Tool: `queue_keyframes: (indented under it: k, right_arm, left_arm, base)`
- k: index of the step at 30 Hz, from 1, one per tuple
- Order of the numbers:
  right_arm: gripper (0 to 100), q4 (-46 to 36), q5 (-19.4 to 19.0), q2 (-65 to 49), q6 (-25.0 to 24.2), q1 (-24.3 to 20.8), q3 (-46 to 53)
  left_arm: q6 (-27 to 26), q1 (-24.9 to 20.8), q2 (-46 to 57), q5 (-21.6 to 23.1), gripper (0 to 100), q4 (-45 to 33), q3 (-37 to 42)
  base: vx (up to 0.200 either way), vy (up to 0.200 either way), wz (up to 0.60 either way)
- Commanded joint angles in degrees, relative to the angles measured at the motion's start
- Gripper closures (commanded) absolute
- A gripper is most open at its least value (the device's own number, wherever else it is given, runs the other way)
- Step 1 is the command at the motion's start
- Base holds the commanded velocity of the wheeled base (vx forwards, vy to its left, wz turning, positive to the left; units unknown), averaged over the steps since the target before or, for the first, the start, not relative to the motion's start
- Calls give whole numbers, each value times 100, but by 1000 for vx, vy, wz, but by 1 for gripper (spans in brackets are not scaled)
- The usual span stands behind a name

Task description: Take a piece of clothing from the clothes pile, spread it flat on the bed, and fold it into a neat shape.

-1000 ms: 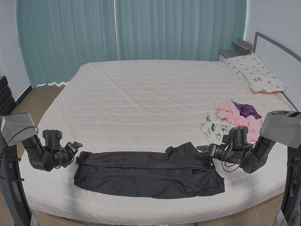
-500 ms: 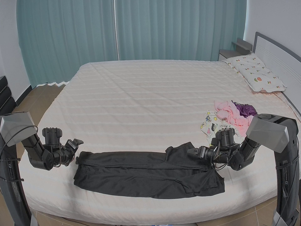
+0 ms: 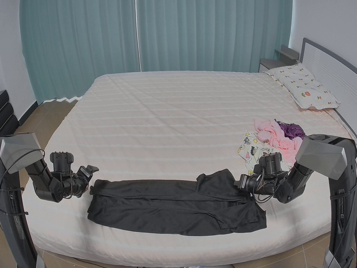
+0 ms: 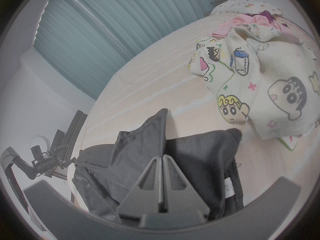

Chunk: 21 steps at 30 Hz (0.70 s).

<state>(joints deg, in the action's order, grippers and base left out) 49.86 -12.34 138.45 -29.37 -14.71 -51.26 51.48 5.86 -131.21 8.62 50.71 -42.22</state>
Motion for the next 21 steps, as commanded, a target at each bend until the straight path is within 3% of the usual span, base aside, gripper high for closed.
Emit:
queue_keyframes:
  k: [1,17,18,21]
  right_arm:
    - [100,6,-14,-406,1,4,301]
    - [100,6,-41,-714,265,12,1101]
    - [0,6,-32,-714,256,4,1110]
    - [0,6,-32,-732,238,4,1118]
  left_arm:
    - [2,2,-10,-1,0,0,3]
    - [2,2,-10,8,0,0,12]
    - [2,2,-10,-1,0,0,12]
    - [-15,2,16,-1,0,-9,38]
  base:
    - [0,0,0]
    - [0,0,0]
    - [0,0,0]
    - [0,0,0]
